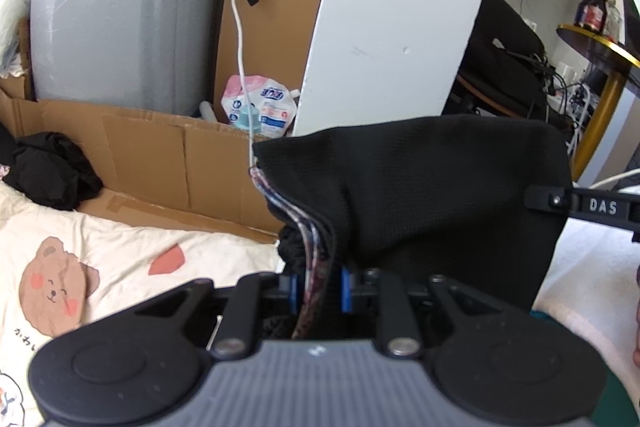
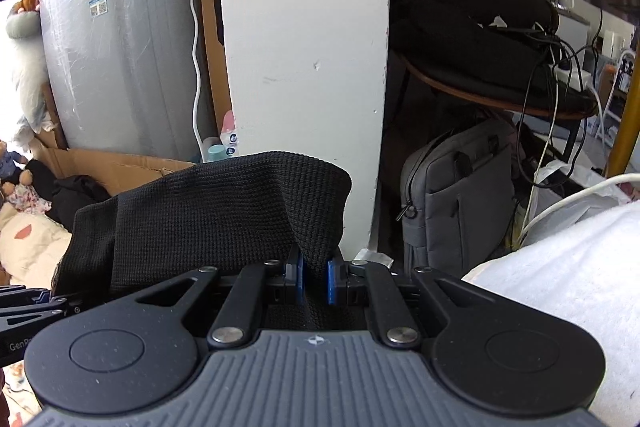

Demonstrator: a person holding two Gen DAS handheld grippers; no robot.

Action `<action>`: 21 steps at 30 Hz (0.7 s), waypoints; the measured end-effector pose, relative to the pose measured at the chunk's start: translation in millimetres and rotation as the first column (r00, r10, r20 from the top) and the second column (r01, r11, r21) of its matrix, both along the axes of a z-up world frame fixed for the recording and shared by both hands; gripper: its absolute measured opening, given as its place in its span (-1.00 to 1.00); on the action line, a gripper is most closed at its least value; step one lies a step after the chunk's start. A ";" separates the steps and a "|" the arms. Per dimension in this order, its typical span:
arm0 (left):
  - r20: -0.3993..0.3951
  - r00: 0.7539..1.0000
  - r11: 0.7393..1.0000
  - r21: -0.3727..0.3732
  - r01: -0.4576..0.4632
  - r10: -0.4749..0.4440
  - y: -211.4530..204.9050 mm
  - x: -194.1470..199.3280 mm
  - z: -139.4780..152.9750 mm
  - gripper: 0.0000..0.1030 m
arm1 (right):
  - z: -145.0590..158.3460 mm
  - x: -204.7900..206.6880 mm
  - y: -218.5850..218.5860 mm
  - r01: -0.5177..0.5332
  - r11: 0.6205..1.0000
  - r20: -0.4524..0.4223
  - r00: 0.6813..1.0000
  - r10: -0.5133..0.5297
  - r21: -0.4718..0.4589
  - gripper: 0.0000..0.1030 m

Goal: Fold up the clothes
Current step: 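Carry the held black trousers with both tools past the white pillar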

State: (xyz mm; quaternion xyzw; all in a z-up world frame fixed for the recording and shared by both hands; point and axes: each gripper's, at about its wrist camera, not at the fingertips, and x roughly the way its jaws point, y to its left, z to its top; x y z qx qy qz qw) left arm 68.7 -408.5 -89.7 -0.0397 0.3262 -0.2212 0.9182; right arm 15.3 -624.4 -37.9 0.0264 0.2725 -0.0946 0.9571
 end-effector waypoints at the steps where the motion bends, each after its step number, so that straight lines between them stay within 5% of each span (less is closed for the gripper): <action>1: -0.005 1.000 1.000 -0.003 0.001 -0.001 -1.0 2.3 -2.3 -0.60 | -1.0 1.0 -0.4 0.002 1.000 -0.003 1.000 -0.002 -0.003 -0.78; 21: -0.084 0.993 0.997 0.015 0.079 -0.077 -21.6 69.7 -60.1 -0.60 | -53.9 51.9 -21.4 -0.040 0.998 -0.105 0.994 0.034 -0.053 -0.78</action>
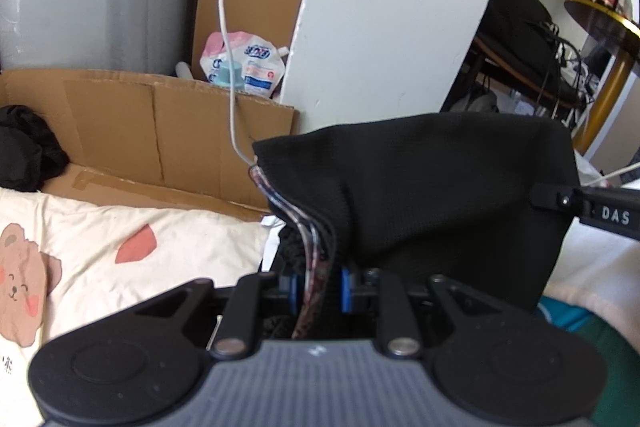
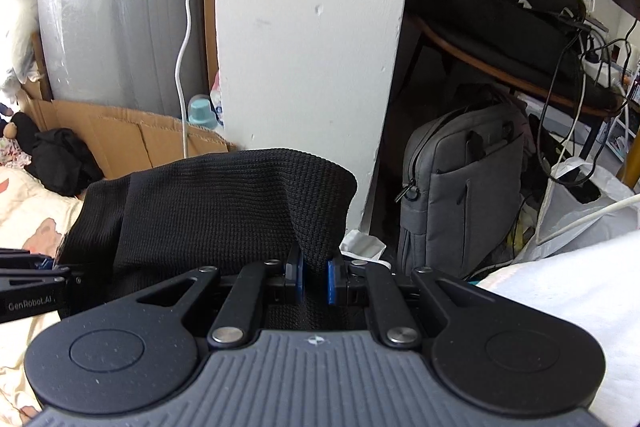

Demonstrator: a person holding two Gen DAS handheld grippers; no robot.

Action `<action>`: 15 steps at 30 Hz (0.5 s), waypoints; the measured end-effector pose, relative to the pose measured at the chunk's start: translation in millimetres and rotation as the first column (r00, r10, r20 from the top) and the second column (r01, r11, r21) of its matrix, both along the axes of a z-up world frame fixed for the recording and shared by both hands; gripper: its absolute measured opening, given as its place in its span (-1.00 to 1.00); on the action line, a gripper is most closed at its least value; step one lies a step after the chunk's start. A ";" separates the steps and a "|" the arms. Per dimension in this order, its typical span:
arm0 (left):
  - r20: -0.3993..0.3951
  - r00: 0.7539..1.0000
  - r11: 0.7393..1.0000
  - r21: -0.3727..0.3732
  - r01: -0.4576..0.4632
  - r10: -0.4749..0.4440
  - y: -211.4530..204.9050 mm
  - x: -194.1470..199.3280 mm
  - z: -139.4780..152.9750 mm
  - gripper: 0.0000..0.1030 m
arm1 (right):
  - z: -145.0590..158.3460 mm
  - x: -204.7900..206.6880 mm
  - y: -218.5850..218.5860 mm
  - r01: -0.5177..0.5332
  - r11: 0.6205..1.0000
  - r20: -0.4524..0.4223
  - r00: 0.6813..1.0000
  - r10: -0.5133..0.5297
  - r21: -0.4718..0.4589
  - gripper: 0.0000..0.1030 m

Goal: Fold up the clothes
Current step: 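Carry the held black trousers with both tools past the white pillar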

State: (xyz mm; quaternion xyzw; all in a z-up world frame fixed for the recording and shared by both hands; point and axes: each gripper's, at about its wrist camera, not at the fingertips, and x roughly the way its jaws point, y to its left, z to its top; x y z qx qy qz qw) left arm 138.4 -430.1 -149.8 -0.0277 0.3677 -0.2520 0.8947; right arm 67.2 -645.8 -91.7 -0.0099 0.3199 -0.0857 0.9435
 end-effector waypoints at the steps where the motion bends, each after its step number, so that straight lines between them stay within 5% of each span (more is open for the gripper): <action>1: -0.004 1.000 1.000 0.002 0.007 -0.007 -1.2 4.5 -4.5 -0.60 | -4.4 3.7 -1.6 -0.001 1.000 -0.004 1.000 0.001 0.000 -0.78; 15: -0.007 0.997 0.996 0.041 0.077 -0.077 -28.4 57.2 -49.9 -0.59 | -54.9 53.3 -30.7 0.009 0.999 -0.027 1.000 -0.008 0.033 -0.78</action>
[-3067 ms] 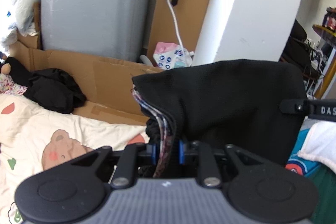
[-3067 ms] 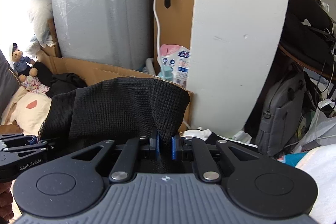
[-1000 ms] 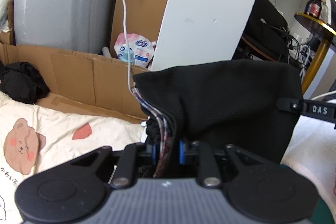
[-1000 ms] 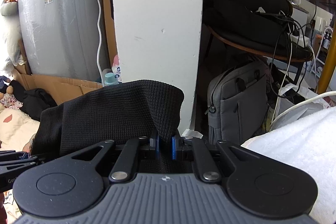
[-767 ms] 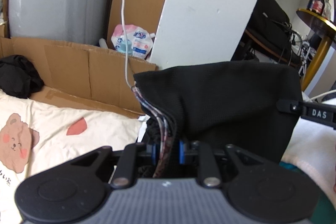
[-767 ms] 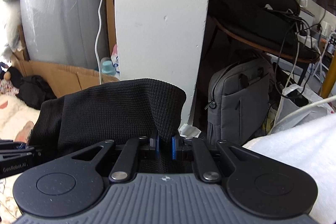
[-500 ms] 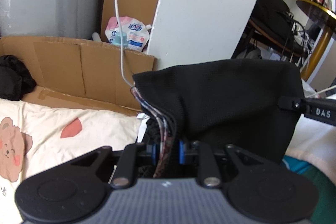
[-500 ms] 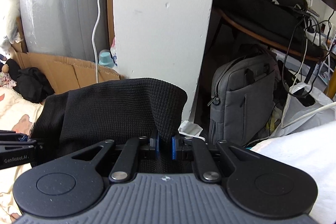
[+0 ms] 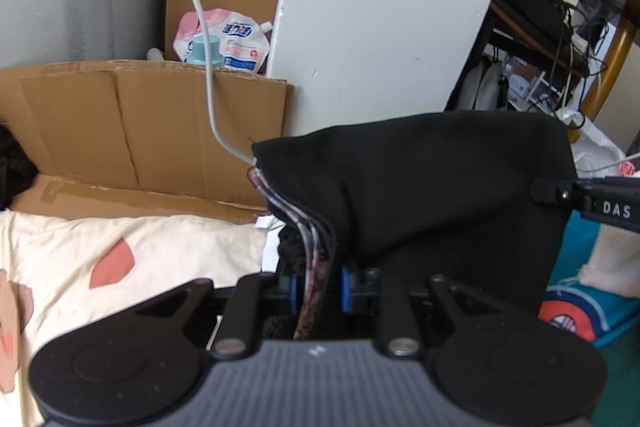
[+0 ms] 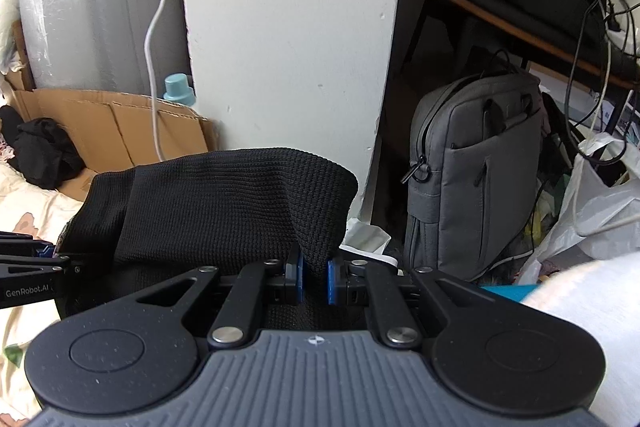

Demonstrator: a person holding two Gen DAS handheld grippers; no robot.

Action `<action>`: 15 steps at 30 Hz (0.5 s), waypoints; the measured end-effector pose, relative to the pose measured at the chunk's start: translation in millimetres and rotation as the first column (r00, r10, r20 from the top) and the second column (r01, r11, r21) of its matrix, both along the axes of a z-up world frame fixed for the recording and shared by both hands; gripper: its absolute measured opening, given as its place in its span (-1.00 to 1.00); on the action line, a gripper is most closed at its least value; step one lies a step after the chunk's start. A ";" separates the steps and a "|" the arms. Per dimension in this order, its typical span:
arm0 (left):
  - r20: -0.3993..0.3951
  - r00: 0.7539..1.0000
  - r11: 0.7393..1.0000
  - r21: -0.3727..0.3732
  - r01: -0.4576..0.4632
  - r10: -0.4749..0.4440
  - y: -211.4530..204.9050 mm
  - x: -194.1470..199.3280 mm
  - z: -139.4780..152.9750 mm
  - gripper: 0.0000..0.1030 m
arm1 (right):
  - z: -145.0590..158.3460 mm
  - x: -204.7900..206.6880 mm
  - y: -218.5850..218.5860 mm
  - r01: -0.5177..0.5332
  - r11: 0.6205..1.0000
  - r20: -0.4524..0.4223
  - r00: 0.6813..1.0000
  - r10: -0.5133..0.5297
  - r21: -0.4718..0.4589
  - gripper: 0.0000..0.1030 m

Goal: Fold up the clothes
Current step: 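Carry the held black trousers with both tools past the white pillar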

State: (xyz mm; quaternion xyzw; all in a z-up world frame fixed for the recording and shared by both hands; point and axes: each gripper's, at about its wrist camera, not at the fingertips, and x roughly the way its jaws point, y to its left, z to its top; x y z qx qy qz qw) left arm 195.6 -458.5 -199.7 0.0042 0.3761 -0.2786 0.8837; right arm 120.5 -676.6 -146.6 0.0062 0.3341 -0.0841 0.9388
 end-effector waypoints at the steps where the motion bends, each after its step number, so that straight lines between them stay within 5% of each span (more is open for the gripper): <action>1: -0.002 1.000 1.000 0.002 0.003 -0.003 -2.2 5.1 -4.0 -0.59 | -4.5 4.1 -2.3 0.001 1.000 -0.003 1.000 -0.001 0.003 -0.78; 15: -0.018 0.997 0.997 0.020 0.072 -0.072 -22.3 56.0 -52.7 -0.59 | -61.1 55.6 -33.2 0.014 1.000 -0.049 0.999 -0.013 0.024 -0.78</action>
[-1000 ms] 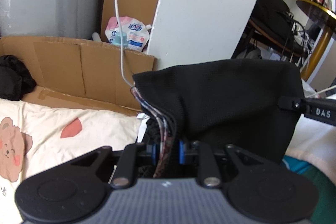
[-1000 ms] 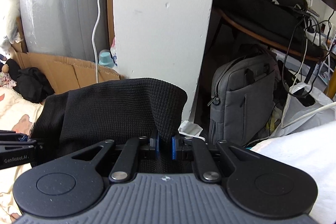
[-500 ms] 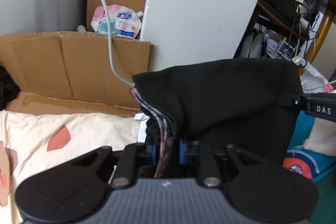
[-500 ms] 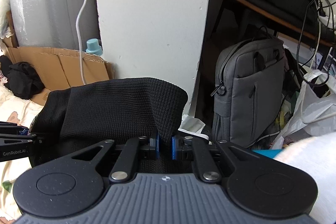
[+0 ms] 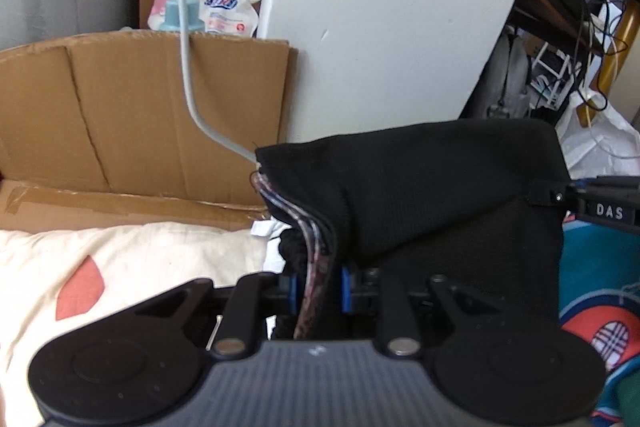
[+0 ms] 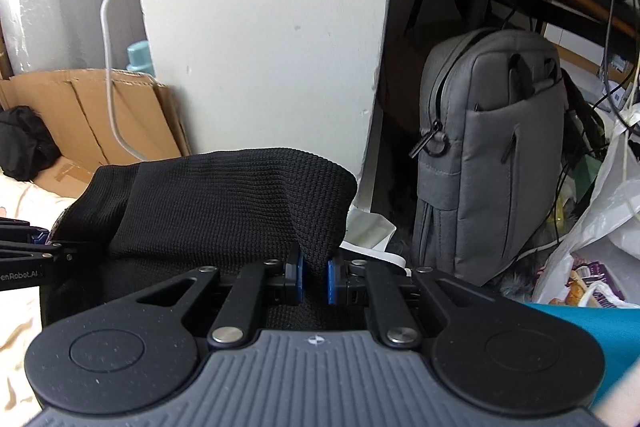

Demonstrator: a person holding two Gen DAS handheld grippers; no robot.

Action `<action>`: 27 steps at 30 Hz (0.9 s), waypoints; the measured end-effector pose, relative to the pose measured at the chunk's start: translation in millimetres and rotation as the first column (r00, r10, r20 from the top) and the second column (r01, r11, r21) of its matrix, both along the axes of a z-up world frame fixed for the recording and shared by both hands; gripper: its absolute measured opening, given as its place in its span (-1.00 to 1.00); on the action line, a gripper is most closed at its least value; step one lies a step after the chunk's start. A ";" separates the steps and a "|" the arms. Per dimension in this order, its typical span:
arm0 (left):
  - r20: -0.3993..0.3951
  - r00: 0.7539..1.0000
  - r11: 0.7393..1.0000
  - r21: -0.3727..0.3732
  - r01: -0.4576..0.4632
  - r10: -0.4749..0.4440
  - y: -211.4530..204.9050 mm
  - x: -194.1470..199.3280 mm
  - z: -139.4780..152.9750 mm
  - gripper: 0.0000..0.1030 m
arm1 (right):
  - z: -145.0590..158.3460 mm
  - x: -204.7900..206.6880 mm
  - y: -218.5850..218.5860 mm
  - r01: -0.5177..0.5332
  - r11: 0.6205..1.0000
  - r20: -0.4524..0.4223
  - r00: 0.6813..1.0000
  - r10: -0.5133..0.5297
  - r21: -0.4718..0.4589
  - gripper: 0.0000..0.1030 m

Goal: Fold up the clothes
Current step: 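Carry the held black trousers with both tools past the white pillar, then lower the folded trousers onto the duvet and open both tools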

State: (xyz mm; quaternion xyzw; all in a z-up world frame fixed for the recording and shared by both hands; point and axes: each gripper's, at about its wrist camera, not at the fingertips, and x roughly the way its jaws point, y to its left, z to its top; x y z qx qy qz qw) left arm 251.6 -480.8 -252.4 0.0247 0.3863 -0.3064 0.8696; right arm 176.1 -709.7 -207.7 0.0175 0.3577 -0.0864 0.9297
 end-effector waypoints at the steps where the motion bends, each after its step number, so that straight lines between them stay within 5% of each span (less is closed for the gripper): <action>1: 0.005 1.000 1.000 0.005 0.009 -0.009 -1.9 2.9 -4.1 -0.59 | -3.3 2.9 -1.8 0.003 1.000 -0.002 1.000 -0.003 0.003 -0.78; 12: 0.019 0.998 0.998 -0.032 0.058 -0.057 -4.3 22.7 -37.4 -0.41 | -46.7 26.9 -17.3 0.018 1.000 -0.033 0.999 -0.018 0.011 -0.74; 14: 0.007 0.998 0.997 -0.053 0.056 -0.055 0.1 26.3 -40.3 -0.30 | -49.6 28.8 -17.6 0.033 0.999 -0.040 0.999 -0.033 0.005 -0.59; 16: 0.018 0.999 0.998 -0.048 0.036 -0.035 2.9 26.3 -36.4 0.08 | -48.7 27.2 -17.6 0.050 0.999 -0.033 0.998 -0.051 -0.003 -0.52; 22: 0.030 0.999 0.998 -0.047 0.032 -0.031 23.0 26.9 -11.9 0.09 | -45.0 10.7 -18.9 0.118 0.993 0.027 0.993 -0.119 0.032 -0.15; 27: 0.051 0.999 0.998 -0.063 0.019 -0.016 43.7 17.3 8.3 0.06 | -43.8 4.0 -14.2 0.097 0.995 0.008 0.995 -0.097 -0.008 -0.15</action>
